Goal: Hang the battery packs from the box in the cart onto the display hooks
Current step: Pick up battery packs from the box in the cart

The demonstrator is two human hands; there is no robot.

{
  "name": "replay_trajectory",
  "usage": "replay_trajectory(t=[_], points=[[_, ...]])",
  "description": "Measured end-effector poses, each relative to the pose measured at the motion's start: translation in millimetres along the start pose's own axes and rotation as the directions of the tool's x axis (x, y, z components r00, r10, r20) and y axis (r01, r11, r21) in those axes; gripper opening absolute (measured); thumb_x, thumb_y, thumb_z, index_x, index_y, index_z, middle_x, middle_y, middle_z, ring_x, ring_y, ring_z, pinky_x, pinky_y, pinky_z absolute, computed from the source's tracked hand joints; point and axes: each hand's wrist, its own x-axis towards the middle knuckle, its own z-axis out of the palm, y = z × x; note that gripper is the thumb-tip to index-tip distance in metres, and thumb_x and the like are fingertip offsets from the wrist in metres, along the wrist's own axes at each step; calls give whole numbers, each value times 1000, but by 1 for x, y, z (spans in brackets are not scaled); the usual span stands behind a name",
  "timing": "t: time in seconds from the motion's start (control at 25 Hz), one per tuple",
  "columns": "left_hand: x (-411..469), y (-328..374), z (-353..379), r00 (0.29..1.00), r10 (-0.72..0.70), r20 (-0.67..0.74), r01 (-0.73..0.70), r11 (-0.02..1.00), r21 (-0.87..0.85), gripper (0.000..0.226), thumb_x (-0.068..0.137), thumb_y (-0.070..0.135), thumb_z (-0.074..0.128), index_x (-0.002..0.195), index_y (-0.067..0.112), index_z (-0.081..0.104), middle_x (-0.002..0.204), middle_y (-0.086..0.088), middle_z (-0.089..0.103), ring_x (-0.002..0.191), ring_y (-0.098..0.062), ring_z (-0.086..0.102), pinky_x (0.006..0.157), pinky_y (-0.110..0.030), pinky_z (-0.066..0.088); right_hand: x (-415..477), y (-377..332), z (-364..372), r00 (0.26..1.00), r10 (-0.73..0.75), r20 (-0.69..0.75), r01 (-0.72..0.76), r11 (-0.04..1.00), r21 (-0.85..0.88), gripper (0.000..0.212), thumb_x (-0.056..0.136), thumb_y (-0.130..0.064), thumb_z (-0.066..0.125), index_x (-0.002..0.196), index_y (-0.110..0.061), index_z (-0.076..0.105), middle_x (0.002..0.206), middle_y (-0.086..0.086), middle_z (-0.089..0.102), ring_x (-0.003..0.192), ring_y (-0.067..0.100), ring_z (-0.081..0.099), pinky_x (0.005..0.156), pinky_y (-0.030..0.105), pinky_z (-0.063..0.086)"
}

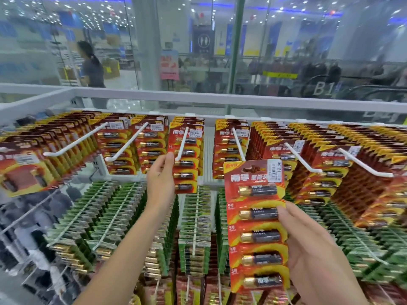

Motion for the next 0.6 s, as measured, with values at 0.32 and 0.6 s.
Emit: replay_trajectory(t=[0.32, 0.6], points=[[24, -12, 12, 1000, -17, -2, 17, 1000, -21, 33, 110, 42, 47, 111, 21, 72, 98, -5, 80, 86, -21, 79, 73, -40, 65, 22, 14, 3, 998, -47, 33, 47, 999, -20, 61, 69, -35, 80, 127, -25, 66, 126, 2, 73, 118, 27, 69, 102, 54, 53], [29, -13, 13, 995, 34, -91, -36, 999, -15, 12, 106, 36, 57, 107, 31, 68, 86, 12, 62, 79, -1, 58, 72, -17, 48, 96, 11, 42, 983, -181, 7, 180, 969, -171, 29, 109, -33, 49, 116, -16, 72, 104, 12, 78, 90, 36, 76, 82, 53, 61]])
